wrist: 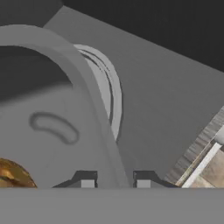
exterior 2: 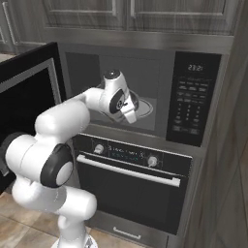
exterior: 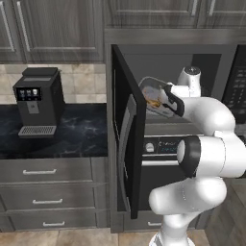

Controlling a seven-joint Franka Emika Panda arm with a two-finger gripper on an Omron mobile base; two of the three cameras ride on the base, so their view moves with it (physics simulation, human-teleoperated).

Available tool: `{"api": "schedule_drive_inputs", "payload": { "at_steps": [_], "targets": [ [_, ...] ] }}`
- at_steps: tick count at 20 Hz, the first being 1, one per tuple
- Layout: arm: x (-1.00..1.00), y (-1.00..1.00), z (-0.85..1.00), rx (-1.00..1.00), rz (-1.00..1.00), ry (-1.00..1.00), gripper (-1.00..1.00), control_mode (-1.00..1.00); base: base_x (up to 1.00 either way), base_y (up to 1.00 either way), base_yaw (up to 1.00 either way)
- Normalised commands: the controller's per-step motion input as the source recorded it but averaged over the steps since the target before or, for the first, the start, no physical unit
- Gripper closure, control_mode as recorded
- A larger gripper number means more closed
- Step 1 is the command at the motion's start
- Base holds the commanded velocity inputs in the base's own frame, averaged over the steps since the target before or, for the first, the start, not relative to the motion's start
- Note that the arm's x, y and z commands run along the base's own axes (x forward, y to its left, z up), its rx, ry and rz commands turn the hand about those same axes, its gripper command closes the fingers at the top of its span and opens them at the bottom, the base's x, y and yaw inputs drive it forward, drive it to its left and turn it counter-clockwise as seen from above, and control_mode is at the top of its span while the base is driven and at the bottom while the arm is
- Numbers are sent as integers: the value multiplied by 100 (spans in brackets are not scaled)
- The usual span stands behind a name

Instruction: Place the tupperware containing the chicken drumstick and onion meal in the microwave. Close the microwave door and press the start button to reheat the meal.

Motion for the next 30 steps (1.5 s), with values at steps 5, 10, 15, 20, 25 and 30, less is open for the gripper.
{"api": "schedule_drive_inputs", "payload": {
  "at_steps": [5,10,15,20,25,30],
  "targets": [
    [63,-1,-9,0,0,0,100,-100,0,0,0],
    [57,-5,-13,0,0,0,100,-100,0,0,0],
    [37,-6,-25,0,0,0,100,-100,0,0,0],
    [24,-1,-41,0,-2,-6,-100,-100,0,0,0],
    [-2,0,-55,-1,-3,-24,-100,-100,0,0,0],
    [-39,0,-32,-2,0,-33,-100,-100,0,0,0]
  ]
}}
